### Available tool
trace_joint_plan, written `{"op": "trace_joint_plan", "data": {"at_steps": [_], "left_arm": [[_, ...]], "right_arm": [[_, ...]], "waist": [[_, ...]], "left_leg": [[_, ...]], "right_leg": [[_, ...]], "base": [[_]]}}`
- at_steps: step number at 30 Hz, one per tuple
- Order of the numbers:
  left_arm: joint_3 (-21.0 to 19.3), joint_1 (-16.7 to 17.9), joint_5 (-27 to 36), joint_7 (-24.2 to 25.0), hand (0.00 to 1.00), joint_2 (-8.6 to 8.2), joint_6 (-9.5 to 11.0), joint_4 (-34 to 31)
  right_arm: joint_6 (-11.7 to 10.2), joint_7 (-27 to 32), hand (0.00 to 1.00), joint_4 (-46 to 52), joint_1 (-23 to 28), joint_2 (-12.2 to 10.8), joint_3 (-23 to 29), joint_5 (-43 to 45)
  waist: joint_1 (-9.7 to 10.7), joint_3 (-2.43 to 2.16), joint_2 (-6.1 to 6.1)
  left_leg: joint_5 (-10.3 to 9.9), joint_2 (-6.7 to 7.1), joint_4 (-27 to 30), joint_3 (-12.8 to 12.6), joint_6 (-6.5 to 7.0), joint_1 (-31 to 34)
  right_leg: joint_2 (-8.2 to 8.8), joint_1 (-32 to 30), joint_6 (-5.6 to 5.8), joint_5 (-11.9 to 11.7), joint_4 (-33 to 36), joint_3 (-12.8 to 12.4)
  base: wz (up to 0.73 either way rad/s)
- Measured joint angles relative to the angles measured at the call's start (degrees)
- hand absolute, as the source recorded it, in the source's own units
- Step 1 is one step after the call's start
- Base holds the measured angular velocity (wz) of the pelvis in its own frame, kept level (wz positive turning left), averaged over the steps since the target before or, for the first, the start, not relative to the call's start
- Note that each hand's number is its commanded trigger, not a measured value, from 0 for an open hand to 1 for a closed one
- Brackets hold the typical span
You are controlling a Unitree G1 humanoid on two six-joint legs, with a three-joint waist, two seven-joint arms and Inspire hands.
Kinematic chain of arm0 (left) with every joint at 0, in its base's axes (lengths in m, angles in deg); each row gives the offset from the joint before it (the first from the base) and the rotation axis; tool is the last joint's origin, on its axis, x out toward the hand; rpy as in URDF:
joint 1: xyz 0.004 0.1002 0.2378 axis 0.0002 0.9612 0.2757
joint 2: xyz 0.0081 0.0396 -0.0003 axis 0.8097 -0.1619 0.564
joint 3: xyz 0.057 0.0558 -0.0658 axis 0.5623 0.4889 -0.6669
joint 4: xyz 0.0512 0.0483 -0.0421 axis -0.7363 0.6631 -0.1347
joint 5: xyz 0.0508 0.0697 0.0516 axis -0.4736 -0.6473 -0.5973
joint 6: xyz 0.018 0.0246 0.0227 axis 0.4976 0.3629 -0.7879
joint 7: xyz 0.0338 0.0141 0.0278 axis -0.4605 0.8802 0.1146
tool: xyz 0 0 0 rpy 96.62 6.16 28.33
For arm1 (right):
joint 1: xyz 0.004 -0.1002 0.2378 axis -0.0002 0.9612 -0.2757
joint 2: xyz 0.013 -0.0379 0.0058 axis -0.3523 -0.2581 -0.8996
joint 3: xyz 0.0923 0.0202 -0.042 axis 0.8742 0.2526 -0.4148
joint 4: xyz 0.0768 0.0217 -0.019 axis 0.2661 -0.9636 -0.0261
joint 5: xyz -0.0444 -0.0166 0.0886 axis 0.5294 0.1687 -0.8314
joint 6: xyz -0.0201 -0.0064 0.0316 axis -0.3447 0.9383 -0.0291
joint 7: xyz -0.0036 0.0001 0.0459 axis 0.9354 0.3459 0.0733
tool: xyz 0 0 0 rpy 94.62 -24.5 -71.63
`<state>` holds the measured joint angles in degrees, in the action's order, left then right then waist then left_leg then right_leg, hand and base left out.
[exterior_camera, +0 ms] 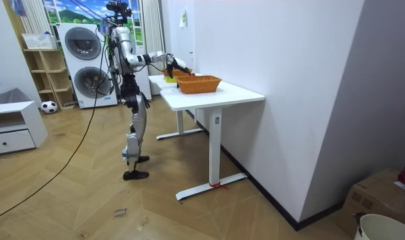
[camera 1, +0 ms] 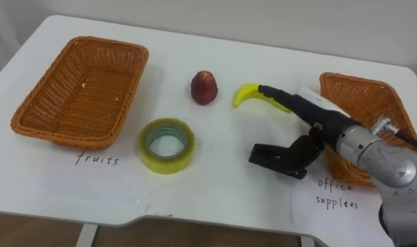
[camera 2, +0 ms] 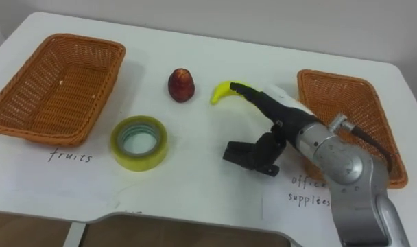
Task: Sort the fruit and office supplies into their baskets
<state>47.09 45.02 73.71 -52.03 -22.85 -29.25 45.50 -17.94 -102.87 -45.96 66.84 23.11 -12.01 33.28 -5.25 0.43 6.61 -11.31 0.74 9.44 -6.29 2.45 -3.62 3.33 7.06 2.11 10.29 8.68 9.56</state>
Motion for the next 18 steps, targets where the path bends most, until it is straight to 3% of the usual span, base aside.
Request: {"op": "trace_joint_plan", "data": {"at_steps": [7, 18], "left_arm": [[0.0, 0.2, 0.0, 0.0, 0.00, 0.02, 0.0, 0.0], [0.1, 0.5, 0.0, 0.0, 0.00, -0.06, 0.0, -0.9]], "right_arm": [[0.3, 0.0, 0.00, 0.0, 2.1, -1.2, -1.6, 0.0], [0.5, -0.7, 0.00, -0.9, 2.0, -1.2, -2.0, 2.2]], "waist": [[0.1, -0.06, 0.06], [-0.1, -0.22, 0.31]], "left_leg": [[0.0, 0.02, 0.1, 0.2, 0.00, 0.0], [0.0, 0.01, 0.1, 0.2, 0.00, 0.2]], "right_leg": [[0.02, 0.2, 0.00, 0.0, 0.0, 0.0], [0.01, 0.0, 0.00, 0.0, 0.0, 0.1]], "base": [[0.00], [0.00]]}}
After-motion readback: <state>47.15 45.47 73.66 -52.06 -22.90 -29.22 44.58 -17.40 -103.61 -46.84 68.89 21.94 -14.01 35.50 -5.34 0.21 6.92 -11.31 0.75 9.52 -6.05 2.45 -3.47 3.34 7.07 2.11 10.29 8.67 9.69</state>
